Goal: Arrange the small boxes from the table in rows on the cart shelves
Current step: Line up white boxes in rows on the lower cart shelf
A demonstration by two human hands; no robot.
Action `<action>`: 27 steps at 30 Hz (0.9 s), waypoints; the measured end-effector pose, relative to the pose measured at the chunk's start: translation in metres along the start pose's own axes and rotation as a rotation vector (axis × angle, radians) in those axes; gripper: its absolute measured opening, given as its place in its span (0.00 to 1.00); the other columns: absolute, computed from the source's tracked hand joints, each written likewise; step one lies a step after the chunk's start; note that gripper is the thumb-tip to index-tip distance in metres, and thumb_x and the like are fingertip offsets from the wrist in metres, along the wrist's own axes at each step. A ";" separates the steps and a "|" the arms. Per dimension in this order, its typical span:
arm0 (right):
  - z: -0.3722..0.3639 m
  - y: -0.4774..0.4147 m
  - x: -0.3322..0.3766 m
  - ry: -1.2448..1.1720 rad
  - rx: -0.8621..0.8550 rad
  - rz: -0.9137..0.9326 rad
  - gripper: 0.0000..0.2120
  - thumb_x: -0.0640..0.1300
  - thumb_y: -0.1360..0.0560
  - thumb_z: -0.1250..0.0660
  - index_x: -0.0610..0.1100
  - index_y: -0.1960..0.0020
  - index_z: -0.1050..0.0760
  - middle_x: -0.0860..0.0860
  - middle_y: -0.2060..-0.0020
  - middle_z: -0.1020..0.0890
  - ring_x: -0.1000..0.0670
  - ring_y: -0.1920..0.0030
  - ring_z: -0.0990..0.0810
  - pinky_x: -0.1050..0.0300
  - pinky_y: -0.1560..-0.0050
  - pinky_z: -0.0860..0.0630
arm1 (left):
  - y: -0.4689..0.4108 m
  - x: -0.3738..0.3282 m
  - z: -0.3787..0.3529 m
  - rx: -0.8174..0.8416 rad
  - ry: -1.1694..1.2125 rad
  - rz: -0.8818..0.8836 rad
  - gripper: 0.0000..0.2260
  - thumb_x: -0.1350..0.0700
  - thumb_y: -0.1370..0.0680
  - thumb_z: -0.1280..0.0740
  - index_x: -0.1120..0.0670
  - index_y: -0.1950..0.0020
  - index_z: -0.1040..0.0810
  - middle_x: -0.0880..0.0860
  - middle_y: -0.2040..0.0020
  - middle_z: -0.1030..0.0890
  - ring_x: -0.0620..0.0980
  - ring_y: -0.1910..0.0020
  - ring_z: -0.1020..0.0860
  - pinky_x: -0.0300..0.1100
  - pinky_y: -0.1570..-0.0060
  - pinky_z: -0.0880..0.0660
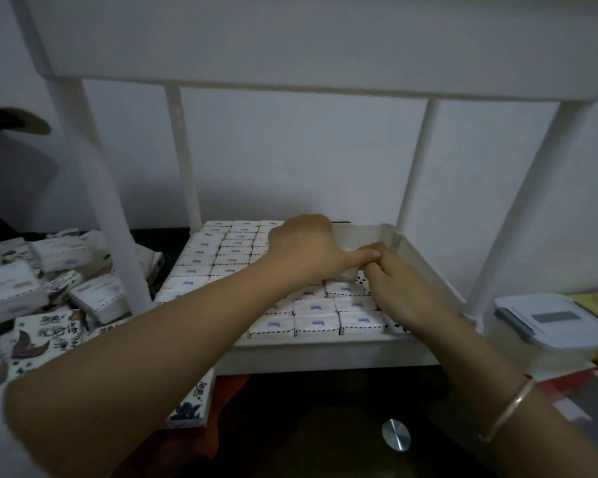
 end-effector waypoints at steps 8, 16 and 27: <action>-0.005 0.003 0.003 -0.059 0.060 -0.006 0.14 0.51 0.19 0.51 0.50 0.53 0.29 0.49 0.55 0.21 0.45 0.50 0.23 0.48 0.45 0.28 | -0.003 0.013 -0.014 0.045 0.048 -0.038 0.36 0.26 0.26 0.54 0.54 0.66 0.24 0.52 0.71 0.27 0.52 0.68 0.27 0.44 0.61 0.29; -0.022 -0.006 0.000 0.101 0.233 -0.052 0.15 0.50 0.18 0.48 0.46 0.53 0.25 0.49 0.53 0.21 0.46 0.47 0.23 0.52 0.43 0.29 | 0.020 0.038 0.005 -0.077 0.233 -0.037 0.26 0.38 0.19 0.48 0.53 0.58 0.18 0.49 0.67 0.18 0.49 0.64 0.19 0.48 0.51 0.23; 0.009 0.029 0.072 0.143 -0.155 0.300 0.20 0.50 0.20 0.40 0.49 0.28 0.33 0.51 0.32 0.28 0.49 0.32 0.31 0.59 0.36 0.38 | 0.176 0.109 0.042 -0.095 0.528 0.046 0.07 0.46 0.22 0.37 0.44 0.55 0.21 0.44 0.68 0.19 0.38 0.70 0.22 0.38 0.65 0.27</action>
Point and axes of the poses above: each hand's wrist, its own y-axis away from the middle knuckle, its own z-axis out of the back of the hand, x = y × z, the point moved 7 cm from there along -y, towards the middle knuckle
